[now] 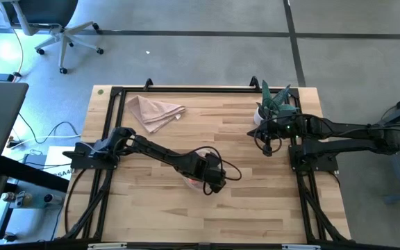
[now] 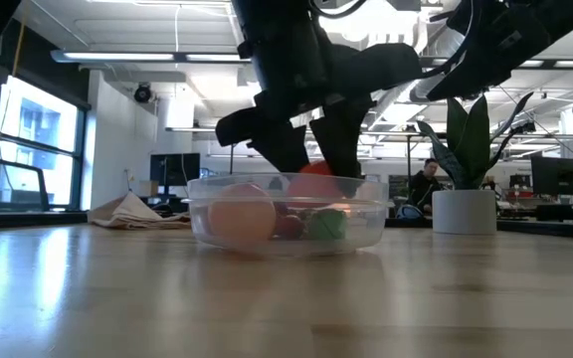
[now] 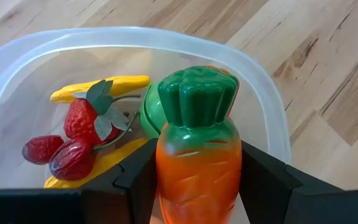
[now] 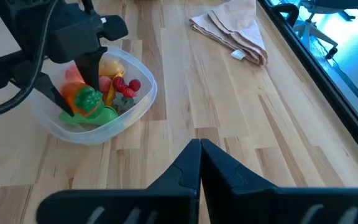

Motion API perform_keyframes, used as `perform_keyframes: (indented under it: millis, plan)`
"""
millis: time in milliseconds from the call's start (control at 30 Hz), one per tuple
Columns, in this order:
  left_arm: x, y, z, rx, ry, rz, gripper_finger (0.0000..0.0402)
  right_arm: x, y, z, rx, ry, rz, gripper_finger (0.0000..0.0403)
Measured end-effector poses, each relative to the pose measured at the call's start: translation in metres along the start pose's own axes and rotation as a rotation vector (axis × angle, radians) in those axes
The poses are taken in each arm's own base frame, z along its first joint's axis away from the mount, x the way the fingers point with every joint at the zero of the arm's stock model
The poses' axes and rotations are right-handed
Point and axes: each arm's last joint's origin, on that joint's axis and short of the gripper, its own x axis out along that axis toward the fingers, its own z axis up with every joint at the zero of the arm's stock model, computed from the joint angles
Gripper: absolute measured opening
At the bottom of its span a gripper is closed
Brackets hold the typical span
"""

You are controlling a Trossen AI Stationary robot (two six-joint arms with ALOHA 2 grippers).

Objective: Pick and placing Produce into tupperware
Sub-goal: Put the carrot into the transparent bin, then return to Home Position

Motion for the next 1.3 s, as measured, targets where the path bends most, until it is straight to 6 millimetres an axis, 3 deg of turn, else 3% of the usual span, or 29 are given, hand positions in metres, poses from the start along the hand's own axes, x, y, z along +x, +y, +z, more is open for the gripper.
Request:
perform_keyframes:
  millis: [333,667,867,1300]
  plan:
    - [0.000,0.000,0.000,-0.004,-0.001,0.000,0.0184,0.000,0.000,0.000,0.000,0.003,0.001,0.0000]
    - [0.000,0.002,-0.001,0.030,0.011,0.019,0.0256,0.000,0.000,0.000,0.000,0.003,0.000,0.0000]
    - [-0.001,0.002,-0.001,0.058,0.006,0.030,0.0268,0.000,0.000,0.000,0.000,0.003,0.001,0.0000]
    - [-0.049,0.006,0.019,0.100,-0.046,0.122,0.0262,0.000,0.000,0.000,0.000,0.003,0.000,0.0000]
